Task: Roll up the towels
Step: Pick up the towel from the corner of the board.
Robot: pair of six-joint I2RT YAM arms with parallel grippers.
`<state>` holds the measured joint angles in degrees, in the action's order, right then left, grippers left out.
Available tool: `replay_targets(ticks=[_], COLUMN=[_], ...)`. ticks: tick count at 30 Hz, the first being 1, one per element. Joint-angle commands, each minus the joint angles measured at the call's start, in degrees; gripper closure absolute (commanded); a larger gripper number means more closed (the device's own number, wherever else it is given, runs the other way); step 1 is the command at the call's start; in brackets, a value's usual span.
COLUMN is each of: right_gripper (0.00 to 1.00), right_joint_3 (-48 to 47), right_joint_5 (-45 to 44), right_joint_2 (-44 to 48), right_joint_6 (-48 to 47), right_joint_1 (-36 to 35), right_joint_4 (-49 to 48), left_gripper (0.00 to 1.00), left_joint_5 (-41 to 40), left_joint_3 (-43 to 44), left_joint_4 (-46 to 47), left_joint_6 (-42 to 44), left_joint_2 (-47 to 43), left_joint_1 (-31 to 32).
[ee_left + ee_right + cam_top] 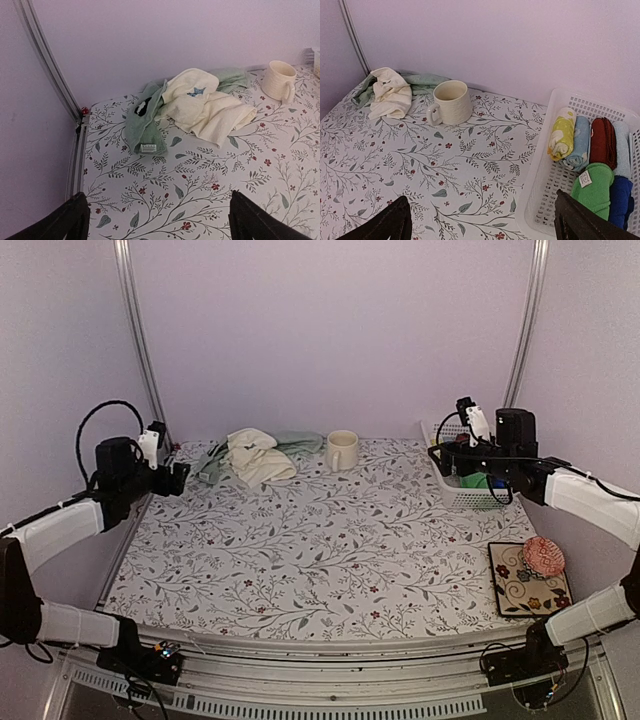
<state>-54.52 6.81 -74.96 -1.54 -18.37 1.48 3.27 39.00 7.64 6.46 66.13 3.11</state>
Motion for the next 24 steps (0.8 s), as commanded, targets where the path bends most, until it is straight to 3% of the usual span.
replay_targets(ticks=[1,3,10,17,24], right_gripper=[0.01,0.01,0.01,0.01,0.01], right_joint_3=[-4.03,-5.17,-4.70,-6.30,-11.24], right_joint_5=[-8.73,-15.50,-12.15,-10.15,-13.48], right_joint_2=[-1.42,-1.96,-0.68,-6.45,-15.02], right_joint_6=[2.83,4.04,3.19,5.55,8.03], right_joint_1=[-1.19,-1.31,0.20,-2.33,-7.94], right_joint_4=[-5.72,-5.70,-7.21,-10.08,-6.10], left_gripper=[0.03,0.03,0.03,0.03,0.03], left_joint_5=[3.12,3.43,3.42,4.45,8.21], left_joint_3=[5.77,8.21,15.93,30.41,44.21], left_joint_4=[2.43,2.57,3.02,-1.35,-6.39], left_joint_6=[3.02,2.78,4.50,4.20,2.14], left_joint_2=[4.42,6.59,14.70,30.50,48.12], left_joint_1=[-1.26,-1.41,-1.77,-1.87,-0.56])
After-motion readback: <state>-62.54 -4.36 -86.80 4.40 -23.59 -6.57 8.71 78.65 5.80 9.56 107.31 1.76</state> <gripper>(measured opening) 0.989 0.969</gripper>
